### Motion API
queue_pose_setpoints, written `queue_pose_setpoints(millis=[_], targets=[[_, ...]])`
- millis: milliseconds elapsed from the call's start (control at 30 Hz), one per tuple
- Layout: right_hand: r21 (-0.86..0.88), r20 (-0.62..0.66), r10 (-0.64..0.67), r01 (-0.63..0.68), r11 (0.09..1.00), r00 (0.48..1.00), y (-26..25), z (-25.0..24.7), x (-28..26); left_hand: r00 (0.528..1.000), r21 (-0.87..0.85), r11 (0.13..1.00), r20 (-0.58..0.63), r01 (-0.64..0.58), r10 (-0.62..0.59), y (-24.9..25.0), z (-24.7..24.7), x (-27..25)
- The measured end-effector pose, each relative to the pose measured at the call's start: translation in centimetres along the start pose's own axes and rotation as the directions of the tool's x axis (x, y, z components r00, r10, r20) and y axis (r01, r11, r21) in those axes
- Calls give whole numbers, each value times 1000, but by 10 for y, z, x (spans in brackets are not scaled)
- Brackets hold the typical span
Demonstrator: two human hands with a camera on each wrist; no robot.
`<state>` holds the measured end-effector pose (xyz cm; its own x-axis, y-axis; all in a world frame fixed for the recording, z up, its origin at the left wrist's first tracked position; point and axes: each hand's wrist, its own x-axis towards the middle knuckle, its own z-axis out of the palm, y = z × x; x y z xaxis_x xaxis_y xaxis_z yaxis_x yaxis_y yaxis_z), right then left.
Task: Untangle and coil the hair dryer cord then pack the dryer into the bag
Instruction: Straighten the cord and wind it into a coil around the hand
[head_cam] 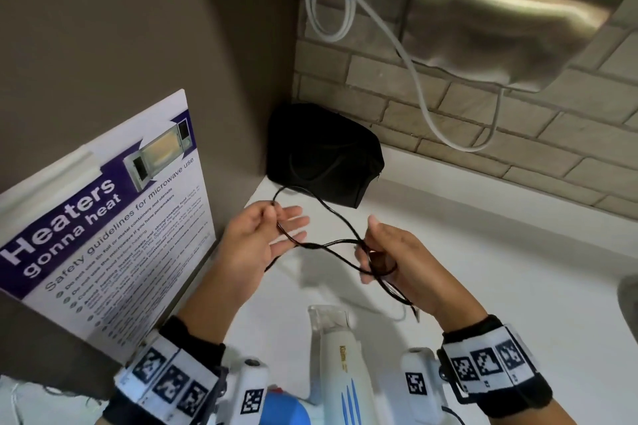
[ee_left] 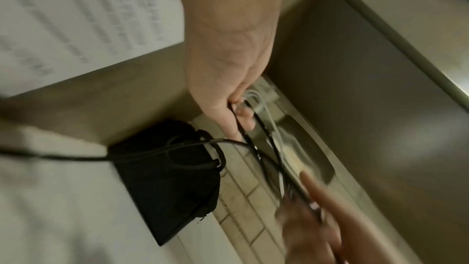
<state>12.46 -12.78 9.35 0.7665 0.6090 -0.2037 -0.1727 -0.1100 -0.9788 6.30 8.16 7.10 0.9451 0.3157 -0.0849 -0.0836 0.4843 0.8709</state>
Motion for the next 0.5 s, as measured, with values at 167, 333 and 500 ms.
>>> queue_pose_setpoints(millis=[167, 333, 500], targets=[[-197, -103, 23, -43, 979, 994, 23, -17, 0, 938, -9, 951, 173, 308, -302, 20, -15, -2], [-494, -20, -108, 84, 866, 994, 24, -5, 3, 782, 710, 645, 219, 282, -583, 18, -4, -8], [-491, 35, -101, 105, 865, 994, 20, -12, 5, 918, 485, 873, 318, 58, -237, 9, 0, 1]])
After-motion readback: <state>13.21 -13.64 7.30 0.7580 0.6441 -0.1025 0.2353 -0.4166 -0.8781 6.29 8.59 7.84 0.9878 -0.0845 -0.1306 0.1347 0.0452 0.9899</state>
